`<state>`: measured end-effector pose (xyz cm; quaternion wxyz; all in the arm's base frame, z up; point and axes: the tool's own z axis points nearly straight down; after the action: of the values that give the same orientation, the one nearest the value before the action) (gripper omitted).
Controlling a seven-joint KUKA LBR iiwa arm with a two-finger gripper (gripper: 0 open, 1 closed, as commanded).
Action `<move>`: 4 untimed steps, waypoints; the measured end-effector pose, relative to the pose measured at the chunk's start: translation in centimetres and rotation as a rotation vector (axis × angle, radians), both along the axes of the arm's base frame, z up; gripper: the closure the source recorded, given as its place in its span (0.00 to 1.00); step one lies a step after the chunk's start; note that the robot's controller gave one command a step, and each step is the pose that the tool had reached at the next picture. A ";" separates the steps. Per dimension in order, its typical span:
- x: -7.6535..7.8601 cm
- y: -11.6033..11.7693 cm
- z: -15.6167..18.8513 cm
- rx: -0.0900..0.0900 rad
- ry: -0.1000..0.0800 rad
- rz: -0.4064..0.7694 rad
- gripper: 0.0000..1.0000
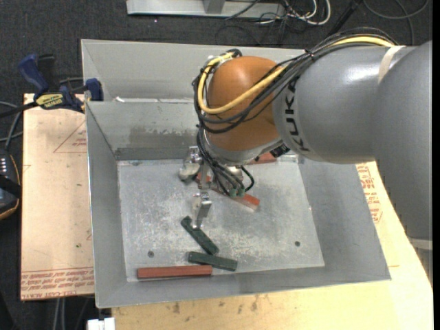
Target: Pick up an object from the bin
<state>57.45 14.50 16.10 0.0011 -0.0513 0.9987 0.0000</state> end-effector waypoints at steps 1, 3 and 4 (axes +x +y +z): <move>-3.2 -1.1 -2.2 0.001 -0.004 0.060 0.00; 3.0 -3.1 -8.5 0.004 -0.007 0.146 0.00; 3.0 -3.1 -8.5 0.004 -0.009 0.146 0.00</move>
Offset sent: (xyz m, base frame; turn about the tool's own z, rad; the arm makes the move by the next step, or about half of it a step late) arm 0.0264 -0.0326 -0.0910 -0.1483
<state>60.46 11.42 7.56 0.0054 -0.1240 0.9923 0.0020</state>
